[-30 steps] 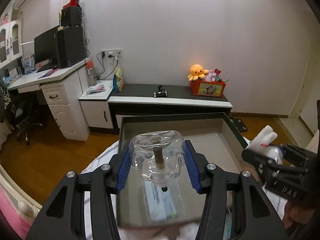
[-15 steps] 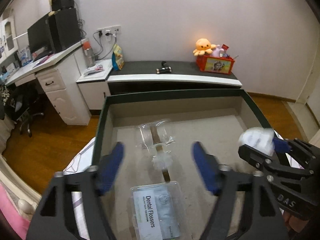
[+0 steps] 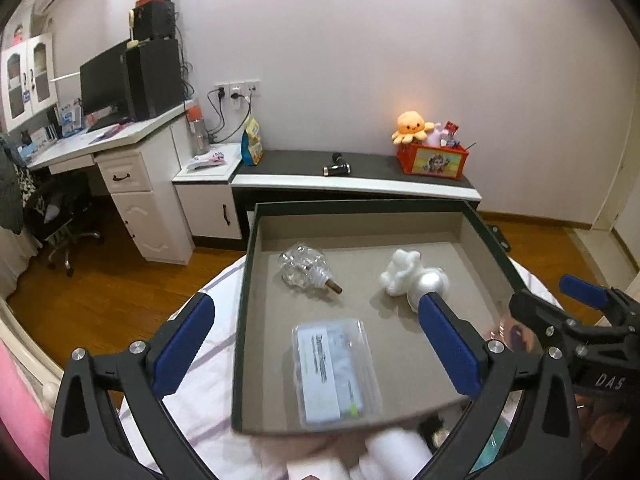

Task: Organize rigid objects
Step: 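Carry the glass bottle and rabbit figure into the pink box and release both, then grasp the pink-white block figure with the left tool while the right tool grasps the doll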

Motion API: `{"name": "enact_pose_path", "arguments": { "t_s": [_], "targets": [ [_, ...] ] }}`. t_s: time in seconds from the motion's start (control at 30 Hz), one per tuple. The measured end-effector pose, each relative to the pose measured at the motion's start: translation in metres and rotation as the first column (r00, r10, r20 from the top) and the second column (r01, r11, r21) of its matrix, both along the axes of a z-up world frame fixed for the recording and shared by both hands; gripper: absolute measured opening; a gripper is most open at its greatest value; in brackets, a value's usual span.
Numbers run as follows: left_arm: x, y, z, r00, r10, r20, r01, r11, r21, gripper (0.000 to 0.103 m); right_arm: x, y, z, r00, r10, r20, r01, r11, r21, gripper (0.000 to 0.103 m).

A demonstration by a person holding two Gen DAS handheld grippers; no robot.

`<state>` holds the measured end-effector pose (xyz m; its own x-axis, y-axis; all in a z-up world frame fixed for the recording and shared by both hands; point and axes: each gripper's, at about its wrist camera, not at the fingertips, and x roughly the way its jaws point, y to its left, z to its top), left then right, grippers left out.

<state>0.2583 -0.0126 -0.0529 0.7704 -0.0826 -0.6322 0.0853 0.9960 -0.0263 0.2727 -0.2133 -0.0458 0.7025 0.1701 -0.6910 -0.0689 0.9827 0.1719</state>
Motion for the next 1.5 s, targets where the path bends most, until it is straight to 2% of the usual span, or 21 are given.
{"name": "enact_pose_path", "arguments": {
  "t_s": [0.37,0.53,0.7,0.87,1.2,1.5],
  "targets": [
    [-0.069,0.022,0.012,0.999,0.036,0.038,-0.034,0.999,-0.039,0.103,-0.066,0.007,0.024,0.997,0.005,0.078,-0.004,1.000,-0.005,0.103],
    [-0.095,0.033,0.007,0.998,0.058,0.033,-0.056,0.997,-0.058,0.103,-0.092,0.009,0.023,0.997,0.008,0.080,-0.007,1.000,-0.005,0.103],
    [-0.121,0.033,-0.003,0.997,0.069,0.041,-0.068,0.997,-0.031,0.103,-0.117,0.011,0.017,0.997,0.008,0.083,-0.007,1.000,-0.012,0.103],
    [-0.140,0.030,-0.022,0.999,0.055,0.000,-0.055,0.998,-0.028,0.103,-0.135,0.013,0.004,0.998,0.012,0.057,-0.011,1.000,-0.018,0.103],
    [-0.169,0.022,-0.036,0.999,0.036,-0.022,-0.036,0.999,-0.025,0.103,-0.168,0.018,-0.006,0.999,0.042,0.035,-0.040,0.999,-0.033,0.103],
    [-0.168,0.016,-0.047,0.998,0.025,-0.056,-0.026,1.000,-0.017,0.103,-0.172,0.012,-0.019,1.000,0.030,0.002,-0.030,0.999,-0.033,0.103]
  ]
}}
